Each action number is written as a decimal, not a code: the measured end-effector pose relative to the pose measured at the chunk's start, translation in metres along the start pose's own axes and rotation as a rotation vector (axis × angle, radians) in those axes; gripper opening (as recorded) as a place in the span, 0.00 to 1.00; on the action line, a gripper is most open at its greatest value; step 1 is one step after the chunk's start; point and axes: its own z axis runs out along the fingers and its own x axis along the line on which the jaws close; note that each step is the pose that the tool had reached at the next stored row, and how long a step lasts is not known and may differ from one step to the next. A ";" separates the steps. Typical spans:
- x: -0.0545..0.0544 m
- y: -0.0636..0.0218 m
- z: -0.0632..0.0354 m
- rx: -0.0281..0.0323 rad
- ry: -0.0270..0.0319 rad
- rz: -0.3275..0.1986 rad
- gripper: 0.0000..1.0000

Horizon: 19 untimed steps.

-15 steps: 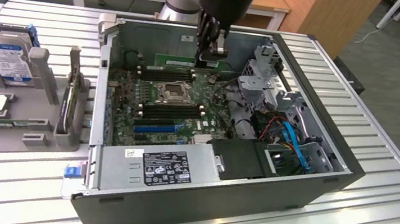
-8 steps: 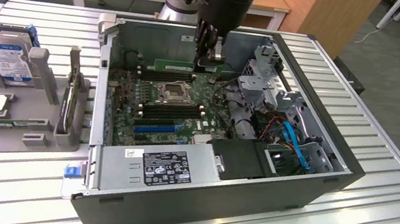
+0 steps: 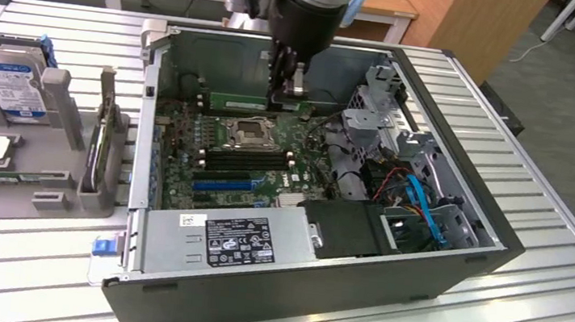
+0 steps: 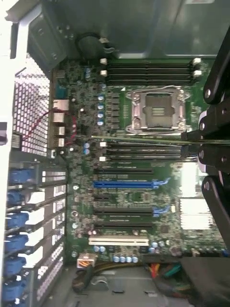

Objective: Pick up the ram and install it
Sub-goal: 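Insert the ram into the slot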

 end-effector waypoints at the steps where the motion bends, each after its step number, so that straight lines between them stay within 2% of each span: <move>1: 0.000 0.0011 0.0019 0.0002 -0.0001 0.000 0.14; 14: -0.003 -0.0007 0.0258 0.0001 -0.0002 0.000 0.14; 16: -0.003 -0.0007 0.0258 0.0001 0.0000 0.000 0.14; 17: -0.003 -0.0009 0.0259 -0.0021 0.0011 0.000 0.14; 19: -0.003 -0.0029 0.0261 -0.0306 0.0045 0.003 0.14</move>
